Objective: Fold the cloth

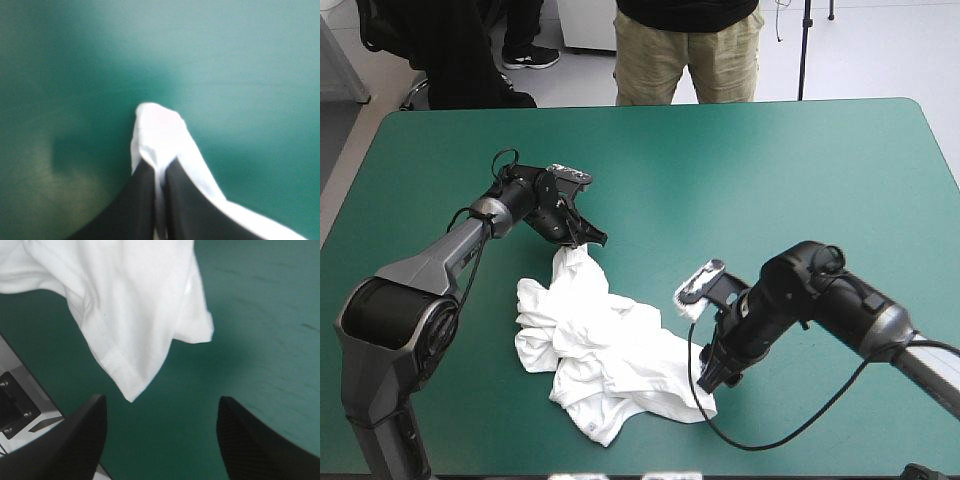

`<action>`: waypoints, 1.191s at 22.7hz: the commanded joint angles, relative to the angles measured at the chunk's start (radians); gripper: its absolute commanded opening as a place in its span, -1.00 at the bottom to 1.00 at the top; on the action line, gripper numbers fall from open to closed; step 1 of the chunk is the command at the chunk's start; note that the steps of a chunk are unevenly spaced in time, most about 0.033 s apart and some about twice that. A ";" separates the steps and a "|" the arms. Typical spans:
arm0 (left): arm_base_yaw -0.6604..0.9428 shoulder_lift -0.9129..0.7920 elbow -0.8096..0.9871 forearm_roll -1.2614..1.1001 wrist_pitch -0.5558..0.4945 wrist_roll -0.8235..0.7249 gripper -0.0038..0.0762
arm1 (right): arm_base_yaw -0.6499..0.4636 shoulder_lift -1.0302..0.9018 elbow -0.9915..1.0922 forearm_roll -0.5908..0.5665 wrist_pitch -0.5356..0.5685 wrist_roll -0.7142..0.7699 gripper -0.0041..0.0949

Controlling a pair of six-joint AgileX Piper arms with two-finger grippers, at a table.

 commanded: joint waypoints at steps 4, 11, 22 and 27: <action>-0.010 -0.024 -0.013 -0.041 0.017 -0.005 -0.95 | 0.120 0.049 0.066 0.001 -0.150 0.081 0.27; -0.010 -0.024 -0.013 -0.043 0.011 -0.005 -0.95 | 0.134 0.118 0.176 0.018 -0.264 0.107 -0.05; -0.010 -0.069 -0.032 0.003 0.018 -0.003 -0.95 | 0.136 0.034 0.152 -0.177 -0.223 0.191 -0.91; -0.010 -0.156 -0.160 0.075 0.054 -0.003 -0.95 | 0.134 -0.093 -0.019 -0.476 -0.134 0.337 -0.95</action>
